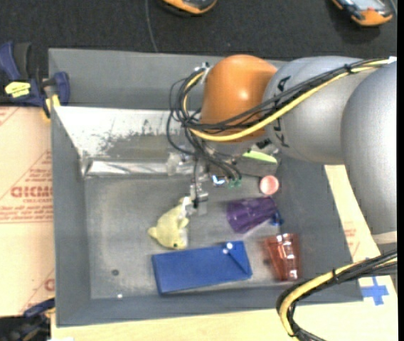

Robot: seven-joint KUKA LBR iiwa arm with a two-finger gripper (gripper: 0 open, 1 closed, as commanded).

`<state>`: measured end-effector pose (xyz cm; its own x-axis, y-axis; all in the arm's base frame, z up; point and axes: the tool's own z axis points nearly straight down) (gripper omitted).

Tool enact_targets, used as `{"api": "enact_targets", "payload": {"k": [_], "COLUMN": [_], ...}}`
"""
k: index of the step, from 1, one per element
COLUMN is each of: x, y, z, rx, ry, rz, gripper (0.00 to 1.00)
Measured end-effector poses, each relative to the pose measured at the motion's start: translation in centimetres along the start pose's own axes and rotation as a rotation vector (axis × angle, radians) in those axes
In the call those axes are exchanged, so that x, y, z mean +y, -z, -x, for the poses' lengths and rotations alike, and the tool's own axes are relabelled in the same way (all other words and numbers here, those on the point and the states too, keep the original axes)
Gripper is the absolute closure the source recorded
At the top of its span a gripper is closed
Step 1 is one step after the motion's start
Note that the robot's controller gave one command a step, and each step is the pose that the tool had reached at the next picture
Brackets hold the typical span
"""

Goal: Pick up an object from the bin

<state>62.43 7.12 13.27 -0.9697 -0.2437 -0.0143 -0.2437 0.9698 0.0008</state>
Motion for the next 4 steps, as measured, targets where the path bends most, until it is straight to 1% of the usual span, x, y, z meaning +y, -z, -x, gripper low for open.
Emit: {"api": "enact_targets", "payload": {"k": [1, 2, 3, 4], "x": [-0.4, -5.6, -5.7, -4.1], "y": [-2.9, -4.1, -5.0, -2.3], "z": [-2.3, -4.7, -7.3, -6.5], "rx": [0.003, -0.009, -0.002, -0.006], "ry": [-0.039, -0.041, -0.258, -0.324], "rz": [-0.001, -0.001, -0.005, 0.0], "gripper": [0.0, 0.0, 0.0, 0.0]}}
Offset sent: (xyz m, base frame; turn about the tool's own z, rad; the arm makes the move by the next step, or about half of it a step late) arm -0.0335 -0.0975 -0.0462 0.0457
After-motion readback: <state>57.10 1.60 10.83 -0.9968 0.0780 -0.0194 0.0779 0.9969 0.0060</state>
